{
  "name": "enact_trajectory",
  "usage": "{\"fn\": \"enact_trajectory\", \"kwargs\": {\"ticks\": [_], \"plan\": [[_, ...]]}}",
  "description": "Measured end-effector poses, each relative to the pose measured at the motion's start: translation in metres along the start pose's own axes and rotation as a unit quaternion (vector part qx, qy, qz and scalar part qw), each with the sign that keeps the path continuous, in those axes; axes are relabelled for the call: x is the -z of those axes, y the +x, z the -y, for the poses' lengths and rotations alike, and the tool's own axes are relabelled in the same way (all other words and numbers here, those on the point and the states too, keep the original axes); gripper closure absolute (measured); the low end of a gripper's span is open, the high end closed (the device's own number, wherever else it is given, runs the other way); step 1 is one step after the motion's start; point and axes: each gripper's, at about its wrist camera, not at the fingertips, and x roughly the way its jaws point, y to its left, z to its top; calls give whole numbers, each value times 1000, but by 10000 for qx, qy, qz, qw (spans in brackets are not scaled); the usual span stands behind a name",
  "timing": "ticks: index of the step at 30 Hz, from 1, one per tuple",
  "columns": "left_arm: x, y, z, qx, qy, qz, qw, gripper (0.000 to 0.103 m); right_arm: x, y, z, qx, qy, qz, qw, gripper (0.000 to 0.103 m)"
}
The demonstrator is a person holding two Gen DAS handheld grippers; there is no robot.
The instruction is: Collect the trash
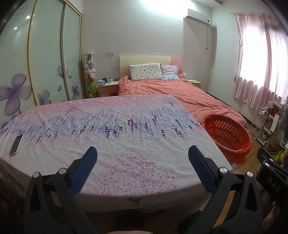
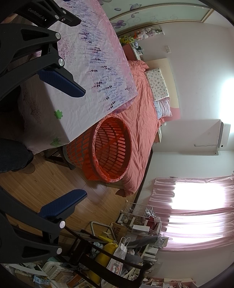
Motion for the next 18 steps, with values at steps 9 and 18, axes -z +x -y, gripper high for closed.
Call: {"fn": "enact_trajectory", "kwargs": {"ticks": [9, 18], "plan": [[0, 0, 0, 2, 1, -1, 10000, 4, -1, 0, 0, -3, -1, -3, 10000, 2], [0, -1, -1, -9, -25, 6, 10000, 4, 0, 0, 0, -6, -3, -9, 10000, 2]]}}
